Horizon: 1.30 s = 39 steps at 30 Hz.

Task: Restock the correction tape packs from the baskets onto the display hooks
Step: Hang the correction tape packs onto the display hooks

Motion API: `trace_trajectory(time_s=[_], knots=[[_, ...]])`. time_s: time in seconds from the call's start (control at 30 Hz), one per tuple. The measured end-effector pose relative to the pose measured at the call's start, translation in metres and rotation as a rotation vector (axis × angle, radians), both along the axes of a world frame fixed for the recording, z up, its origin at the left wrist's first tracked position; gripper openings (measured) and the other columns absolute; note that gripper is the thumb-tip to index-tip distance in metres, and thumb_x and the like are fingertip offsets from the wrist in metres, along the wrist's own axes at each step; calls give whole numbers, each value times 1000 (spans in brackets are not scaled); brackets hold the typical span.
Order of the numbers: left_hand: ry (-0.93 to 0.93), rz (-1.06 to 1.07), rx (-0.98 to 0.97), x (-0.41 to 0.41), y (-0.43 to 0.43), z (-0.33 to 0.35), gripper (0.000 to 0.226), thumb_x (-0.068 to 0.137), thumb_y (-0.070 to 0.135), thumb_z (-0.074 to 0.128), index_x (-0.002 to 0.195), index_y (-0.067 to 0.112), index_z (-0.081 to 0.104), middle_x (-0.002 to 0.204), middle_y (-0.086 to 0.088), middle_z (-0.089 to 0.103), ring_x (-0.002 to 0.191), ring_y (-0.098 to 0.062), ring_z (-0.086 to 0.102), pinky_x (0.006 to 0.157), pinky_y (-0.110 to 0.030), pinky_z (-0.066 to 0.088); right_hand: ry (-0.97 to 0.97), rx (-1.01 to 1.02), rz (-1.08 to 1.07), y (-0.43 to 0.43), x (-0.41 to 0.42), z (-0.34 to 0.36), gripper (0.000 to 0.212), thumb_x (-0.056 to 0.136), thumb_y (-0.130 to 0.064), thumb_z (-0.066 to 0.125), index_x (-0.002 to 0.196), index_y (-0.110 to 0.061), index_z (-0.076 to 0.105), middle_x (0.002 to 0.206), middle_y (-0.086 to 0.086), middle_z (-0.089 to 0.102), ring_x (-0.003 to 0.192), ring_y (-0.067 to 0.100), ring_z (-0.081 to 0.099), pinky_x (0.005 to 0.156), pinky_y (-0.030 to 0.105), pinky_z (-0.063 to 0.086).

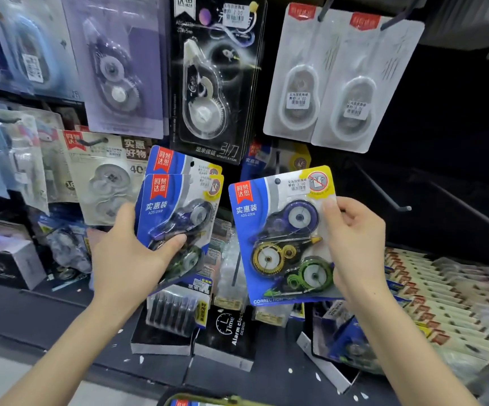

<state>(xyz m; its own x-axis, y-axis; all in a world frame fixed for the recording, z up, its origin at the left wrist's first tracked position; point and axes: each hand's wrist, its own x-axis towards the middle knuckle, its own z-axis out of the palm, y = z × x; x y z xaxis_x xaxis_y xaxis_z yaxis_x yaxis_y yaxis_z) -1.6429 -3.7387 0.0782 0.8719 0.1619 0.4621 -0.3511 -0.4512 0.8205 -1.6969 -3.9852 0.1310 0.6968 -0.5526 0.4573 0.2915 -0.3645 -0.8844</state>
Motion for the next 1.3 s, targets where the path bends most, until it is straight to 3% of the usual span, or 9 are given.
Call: trace_trajectory(time_s=[0.13,0.3,0.47,0.67,0.77,0.97,1.07,1.23,1.3], knots=[[6,-2,-22,3,3,2,46,74,26,84,103,16,51,86,21,59,89,-30,60,78,-44,47,44,77,22,-4,1,2,25,100,-16,55,80,-18,71,79,3,75,77,15,68,69,31,55],[33,-4,-23,7,3,0,46,73,26,85,102,21,50,88,25,58,95,-29,59,80,-43,46,50,127,50,-3,7,0,23,100,-12,54,84,-11,71,68,-9,71,65,-2,64,57,15,49],[54,-13,-25,8,0,0,46,73,25,85,103,22,50,88,26,58,87,-19,59,76,-35,42,34,127,32,-6,16,-6,24,100,-14,54,81,-17,70,68,-11,70,64,-4,62,57,13,49],[83,-13,-7,9,-3,-9,43,73,26,85,100,20,52,85,24,61,79,-2,58,64,-25,40,126,395,95,-19,54,-18,17,99,-16,56,92,-13,71,96,8,75,93,21,70,78,35,59],[123,-28,-13,12,-6,-14,42,73,25,85,99,22,53,84,22,63,76,-1,58,62,-21,39,143,471,115,-29,81,-27,16,99,-16,57,92,-13,71,104,14,73,101,30,68,91,46,56],[186,-44,-46,25,-11,-21,43,74,22,85,102,21,53,85,20,62,80,0,57,64,-22,41,24,417,-22,-33,129,-30,19,97,-22,62,78,-20,66,81,1,68,81,14,62,76,31,53],[219,-63,-61,28,-14,-24,43,74,22,85,103,20,53,87,20,62,79,1,56,62,-21,38,-11,422,-77,-34,150,-32,19,97,-22,62,81,-12,66,77,0,67,76,14,62,70,30,51],[222,-71,-118,30,-12,-22,42,73,19,86,96,28,52,89,19,63,83,-2,60,65,-22,41,69,320,-136,-43,159,-48,21,93,-37,65,78,-23,68,82,0,72,81,17,66,77,37,53],[215,-87,-137,29,-12,-21,43,72,18,86,94,29,51,88,19,64,82,-2,60,65,-23,42,171,217,-167,-46,149,-53,20,93,-39,64,92,-20,69,95,0,73,89,17,66,79,33,49]])
